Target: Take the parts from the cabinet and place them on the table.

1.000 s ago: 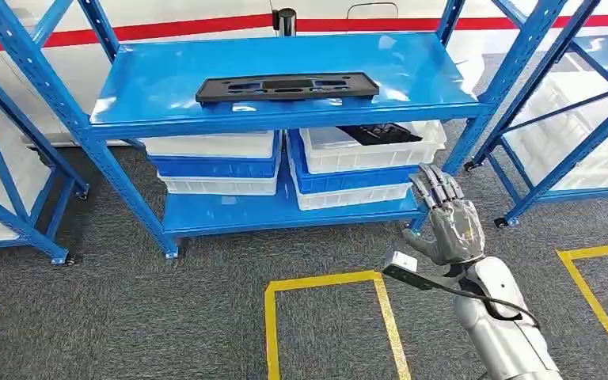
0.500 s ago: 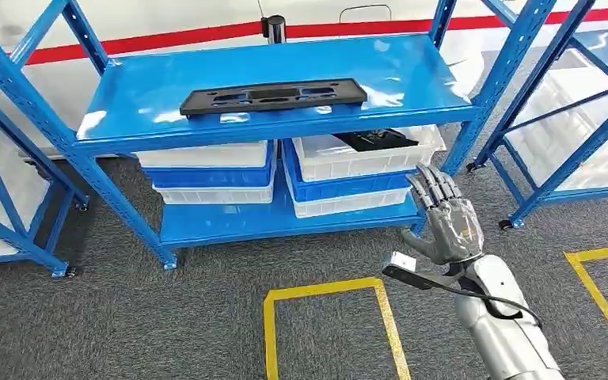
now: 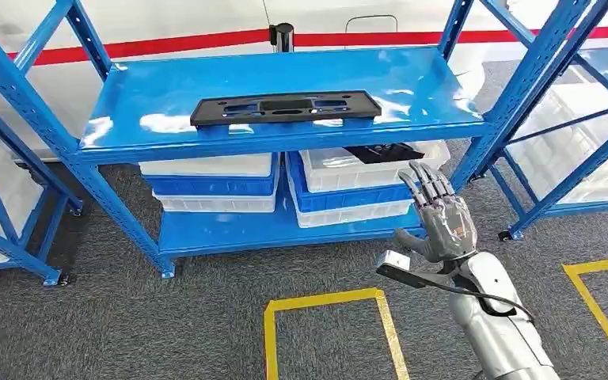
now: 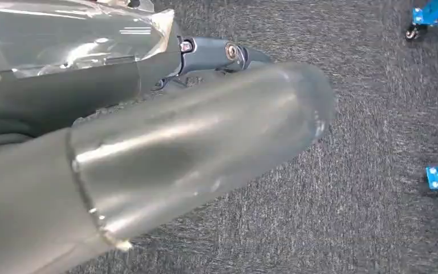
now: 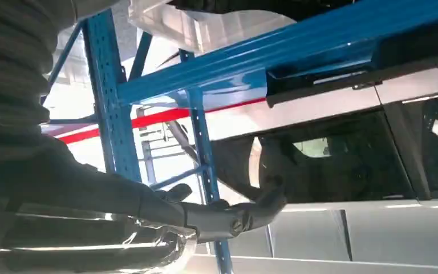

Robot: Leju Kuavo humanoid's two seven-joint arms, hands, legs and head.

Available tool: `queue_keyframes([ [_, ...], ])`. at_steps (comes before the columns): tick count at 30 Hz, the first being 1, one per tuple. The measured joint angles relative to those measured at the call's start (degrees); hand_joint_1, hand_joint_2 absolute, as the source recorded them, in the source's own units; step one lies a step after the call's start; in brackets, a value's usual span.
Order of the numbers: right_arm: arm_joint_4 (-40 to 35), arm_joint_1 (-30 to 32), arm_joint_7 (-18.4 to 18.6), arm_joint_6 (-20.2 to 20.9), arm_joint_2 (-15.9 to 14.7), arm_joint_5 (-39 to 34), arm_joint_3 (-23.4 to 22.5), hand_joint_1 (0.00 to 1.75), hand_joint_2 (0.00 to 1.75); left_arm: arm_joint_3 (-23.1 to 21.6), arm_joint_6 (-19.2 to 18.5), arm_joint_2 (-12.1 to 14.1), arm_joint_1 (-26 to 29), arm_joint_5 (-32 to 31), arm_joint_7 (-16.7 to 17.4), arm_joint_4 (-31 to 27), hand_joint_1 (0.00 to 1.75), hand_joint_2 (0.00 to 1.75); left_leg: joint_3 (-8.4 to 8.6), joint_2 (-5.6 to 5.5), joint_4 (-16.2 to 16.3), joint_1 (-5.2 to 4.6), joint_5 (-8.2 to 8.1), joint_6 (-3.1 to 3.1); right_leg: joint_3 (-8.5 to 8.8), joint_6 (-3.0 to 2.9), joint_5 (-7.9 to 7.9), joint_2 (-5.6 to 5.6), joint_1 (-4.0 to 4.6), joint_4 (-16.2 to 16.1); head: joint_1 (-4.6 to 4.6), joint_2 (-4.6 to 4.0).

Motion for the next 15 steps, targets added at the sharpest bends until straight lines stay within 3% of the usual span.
queue_keyframes([
  [1,0.02,0.2,0.0,0.0,0.0,0.0,0.0,0.0,1.75,0.0,0.02,-0.07,0.06,0.0,0.0,0.0,0.0,0.0,0.13,-0.03,0.01,-0.04,-0.19,-0.07,-1.32,0.11,0.12,-0.01,-0.05,1.22,-0.09,0.0],
  [2,0.02,0.38,0.0,0.0,0.0,-0.02,0.02,0.0,1.75,0.04,0.02,-0.11,0.13,0.0,0.0,0.0,0.0,0.0,0.38,-0.08,0.01,-0.04,-0.44,-0.16,-1.44,0.29,1.12,-0.03,-0.07,-0.01,-0.06,0.0],
  [3,0.02,0.47,0.0,0.0,0.0,-0.09,0.02,0.0,1.75,0.04,0.0,-0.15,0.16,-0.09,-0.02,0.02,0.0,0.0,0.8,-0.12,0.04,-0.01,-0.74,-0.33,-0.26,1.02,3.29,-0.07,-0.12,-3.68,-0.04,0.0],
  [5,0.02,0.47,0.0,-0.04,-0.02,-0.18,-0.02,0.0,1.75,0.04,0.0,-0.26,0.15,-0.15,-0.02,0.0,0.0,0.0,1.94,-0.17,0.04,0.09,-1.57,-0.93,4.24,2.24,9.11,-0.39,-0.39,-14.85,0.0,0.0],
  [6,0.04,0.51,0.0,-0.04,-0.02,-0.2,-0.02,0.0,1.75,0.13,0.0,-0.2,0.1,-0.17,0.0,0.02,0.0,0.0,2.39,-0.15,0.3,-0.18,-2.0,-1.31,4.53,1.65,9.24,-0.68,-0.18,-16.87,0.07,0.0],
  [7,0.07,0.46,0.0,-0.04,0.0,-0.2,0.05,0.0,1.75,0.28,0.04,-0.13,0.07,-0.17,0.0,0.0,0.0,0.0,2.27,-0.15,0.23,-0.33,-2.35,-1.69,4.7,-0.17,7.35,-0.85,0.13,-16.83,0.18,0.0],
  [8,0.07,0.48,0.0,-0.04,0.02,-0.2,0.02,0.0,1.75,0.39,0.11,-0.13,0.04,-0.2,0.02,0.0,0.0,0.0,2.13,-0.01,0.11,-0.4,-2.76,-2.04,5.53,-0.31,8.78,-0.69,0.07,-16.86,0.0,0.0],
  [9,0.07,0.57,0.0,-0.04,0.02,-0.22,0.0,0.0,1.75,0.48,0.17,-0.13,0.08,-0.22,0.02,0.0,0.0,0.0,2.41,-0.01,1.02,-0.36,-2.57,-2.24,4.88,-0.91,8.89,-0.56,-0.14,-16.91,-0.05,0.0],
  [11,0.07,0.53,0.02,-0.04,0.18,-0.11,0.02,0.0,1.75,0.55,0.28,-0.09,0.0,-0.24,0.04,0.0,0.0,0.0,2.51,0.07,1.65,0.1,-3.47,-2.86,6.37,-1.6,8.88,-0.43,-0.51,-16.84,0.0,0.0],
  [13,0.07,0.25,0.02,-0.04,0.22,-0.13,0.02,0.0,1.75,0.55,0.31,-0.15,-0.09,-0.35,0.02,0.0,0.0,0.0,-0.61,0.06,7.6,0.31,-5.83,-3.63,6.78,-2.2,8.47,-0.41,-0.46,-16.84,-0.26,0.0],
  [15,0.13,0.29,0.0,-0.04,0.35,-0.04,0.05,0.0,1.75,0.57,0.31,-0.17,0.12,-0.39,0.02,0.0,0.0,0.0,-6.36,0.07,16.36,0.43,-9.24,-4.18,6.98,-2.7,8.05,-0.39,-0.36,-16.84,-0.33,0.0],
])
